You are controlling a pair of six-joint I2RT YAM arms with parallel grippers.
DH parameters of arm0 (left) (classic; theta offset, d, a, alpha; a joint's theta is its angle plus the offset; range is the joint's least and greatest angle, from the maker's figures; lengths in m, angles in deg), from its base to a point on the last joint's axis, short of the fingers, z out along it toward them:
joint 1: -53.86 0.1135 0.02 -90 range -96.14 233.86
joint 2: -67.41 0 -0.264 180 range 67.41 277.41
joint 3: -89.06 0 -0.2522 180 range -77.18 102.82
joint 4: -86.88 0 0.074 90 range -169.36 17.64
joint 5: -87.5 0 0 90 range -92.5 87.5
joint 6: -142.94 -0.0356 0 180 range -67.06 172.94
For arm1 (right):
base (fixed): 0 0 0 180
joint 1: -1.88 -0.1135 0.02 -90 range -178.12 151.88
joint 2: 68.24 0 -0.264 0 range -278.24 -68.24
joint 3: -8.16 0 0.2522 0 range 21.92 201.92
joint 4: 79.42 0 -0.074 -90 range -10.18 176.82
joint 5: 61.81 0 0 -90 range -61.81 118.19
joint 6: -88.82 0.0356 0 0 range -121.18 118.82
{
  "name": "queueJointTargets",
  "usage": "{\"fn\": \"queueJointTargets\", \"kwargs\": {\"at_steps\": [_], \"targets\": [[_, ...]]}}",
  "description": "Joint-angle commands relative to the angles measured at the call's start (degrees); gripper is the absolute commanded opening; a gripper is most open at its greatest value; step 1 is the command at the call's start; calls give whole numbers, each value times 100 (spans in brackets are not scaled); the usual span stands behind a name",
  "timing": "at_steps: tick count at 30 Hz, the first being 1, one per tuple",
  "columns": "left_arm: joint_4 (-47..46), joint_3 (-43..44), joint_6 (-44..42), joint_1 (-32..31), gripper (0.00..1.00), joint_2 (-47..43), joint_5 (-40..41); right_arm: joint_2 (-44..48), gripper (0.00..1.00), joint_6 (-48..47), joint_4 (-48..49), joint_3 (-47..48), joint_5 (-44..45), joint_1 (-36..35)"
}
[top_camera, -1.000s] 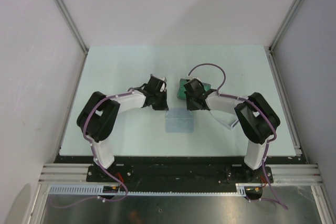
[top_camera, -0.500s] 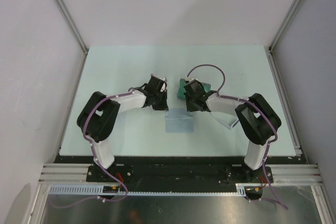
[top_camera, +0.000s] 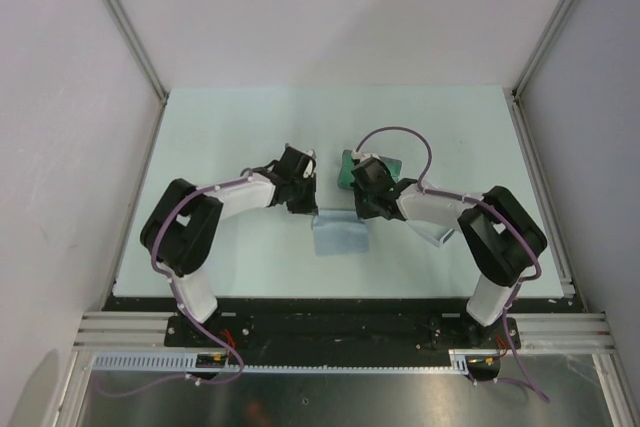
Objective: Organize the sunglasses
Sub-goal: Pick up the glasses cleaning cloth from the center of the board.
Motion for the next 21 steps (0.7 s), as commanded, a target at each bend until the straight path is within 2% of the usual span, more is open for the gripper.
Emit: {"fn": "queueJointTargets", "kwargs": {"at_steps": [1,21], "targets": [[44,-49,-5,-27,0,-432,28,407,0,-39,87,-14,148,0],[44,-356,13,-159,0,-942,-86,926,0,-390,254,-445,280,-88]]}}
